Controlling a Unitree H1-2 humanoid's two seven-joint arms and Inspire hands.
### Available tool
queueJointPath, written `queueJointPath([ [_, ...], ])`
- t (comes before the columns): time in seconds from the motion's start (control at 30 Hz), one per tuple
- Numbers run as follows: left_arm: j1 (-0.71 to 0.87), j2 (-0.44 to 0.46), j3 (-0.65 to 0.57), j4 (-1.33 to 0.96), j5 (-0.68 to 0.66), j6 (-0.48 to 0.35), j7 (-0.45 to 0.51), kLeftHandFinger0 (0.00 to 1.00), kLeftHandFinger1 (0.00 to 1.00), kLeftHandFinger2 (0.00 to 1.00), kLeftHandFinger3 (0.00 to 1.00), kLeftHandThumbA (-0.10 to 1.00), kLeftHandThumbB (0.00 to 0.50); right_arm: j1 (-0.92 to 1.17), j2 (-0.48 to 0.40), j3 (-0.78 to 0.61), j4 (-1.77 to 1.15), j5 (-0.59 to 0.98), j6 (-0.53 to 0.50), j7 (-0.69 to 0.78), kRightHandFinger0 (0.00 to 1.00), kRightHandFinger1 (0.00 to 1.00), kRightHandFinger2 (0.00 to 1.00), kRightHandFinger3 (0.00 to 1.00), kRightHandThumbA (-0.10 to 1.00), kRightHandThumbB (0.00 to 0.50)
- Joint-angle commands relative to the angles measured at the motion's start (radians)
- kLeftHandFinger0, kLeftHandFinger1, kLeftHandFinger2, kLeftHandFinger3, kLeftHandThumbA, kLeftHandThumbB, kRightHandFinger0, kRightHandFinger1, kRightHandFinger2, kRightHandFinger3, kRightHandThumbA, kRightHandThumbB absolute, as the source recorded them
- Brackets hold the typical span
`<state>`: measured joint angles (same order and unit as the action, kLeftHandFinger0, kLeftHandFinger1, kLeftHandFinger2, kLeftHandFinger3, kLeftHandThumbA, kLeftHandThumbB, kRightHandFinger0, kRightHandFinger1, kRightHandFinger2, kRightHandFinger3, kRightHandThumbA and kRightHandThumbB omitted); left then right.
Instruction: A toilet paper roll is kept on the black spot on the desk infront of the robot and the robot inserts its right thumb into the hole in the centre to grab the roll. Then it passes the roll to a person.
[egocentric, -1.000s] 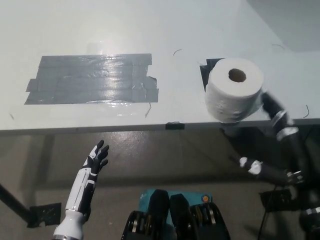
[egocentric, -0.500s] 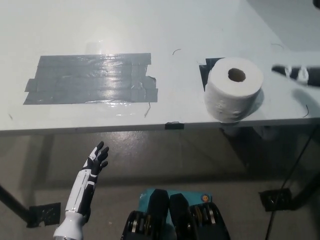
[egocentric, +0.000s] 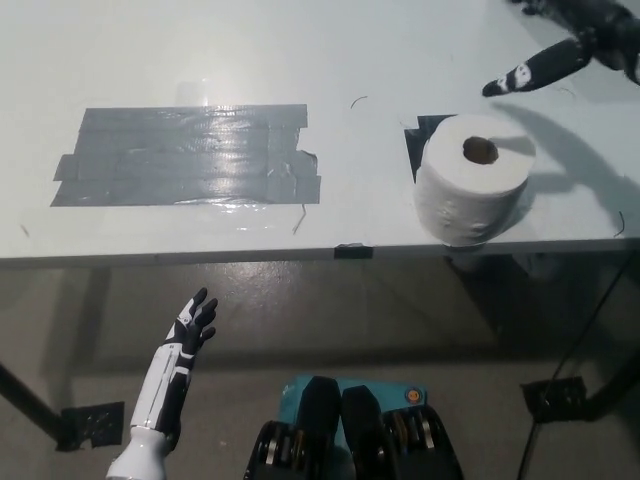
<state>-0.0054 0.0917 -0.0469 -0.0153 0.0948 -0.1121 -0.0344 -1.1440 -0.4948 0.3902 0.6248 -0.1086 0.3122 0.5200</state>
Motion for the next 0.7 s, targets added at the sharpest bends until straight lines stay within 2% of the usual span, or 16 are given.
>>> queueJointPath([
  [0.0,-0.011,0.017,-0.012,-0.059,0.012,-0.012,-0.019,1.00,1.00,1.00,1.00,1.00,0.105,-0.309,0.028,0.137,0.335,-0.119,0.061,0.270,1.00,1.00,1.00,1.00,1.00,0.330],
  [0.27,-0.017,0.017,-0.015,-0.065,0.013,0.000,-0.023,1.00,1.00,1.00,1.00,1.00,0.106,-0.363,0.106,0.206,0.553,-0.137,-0.009,0.278,1.00,1.00,1.00,1.00,1.00,0.399],
  [0.3,-0.017,0.017,-0.016,-0.068,0.014,0.006,-0.024,1.00,1.00,1.00,1.00,1.00,0.113,-0.369,0.114,0.229,0.579,-0.160,-0.025,0.288,1.00,1.00,1.00,1.00,1.00,0.400],
  [0.37,-0.018,0.018,-0.017,-0.070,0.013,0.005,-0.026,1.00,1.00,1.00,1.00,1.00,0.107,-0.374,0.125,0.252,0.610,-0.183,-0.045,0.289,1.00,1.00,1.00,1.00,1.00,0.360],
  [0.43,-0.020,0.021,-0.018,-0.067,0.014,0.003,-0.027,1.00,1.00,1.00,1.00,1.00,0.106,-0.376,0.132,0.256,0.632,-0.189,-0.060,0.288,1.00,1.00,1.00,1.00,1.00,0.358],
  [0.6,-0.024,0.022,-0.017,-0.071,0.013,0.012,-0.029,1.00,1.00,1.00,1.00,1.00,0.105,-0.373,0.132,0.259,0.649,-0.212,-0.087,0.297,1.00,1.00,1.00,1.00,1.00,0.400],
  [0.67,-0.027,0.023,-0.016,-0.072,0.014,0.016,-0.031,1.00,1.00,1.00,1.00,1.00,0.102,-0.369,0.130,0.258,0.645,-0.219,-0.100,0.296,1.00,1.00,1.00,1.00,1.00,0.400],
])
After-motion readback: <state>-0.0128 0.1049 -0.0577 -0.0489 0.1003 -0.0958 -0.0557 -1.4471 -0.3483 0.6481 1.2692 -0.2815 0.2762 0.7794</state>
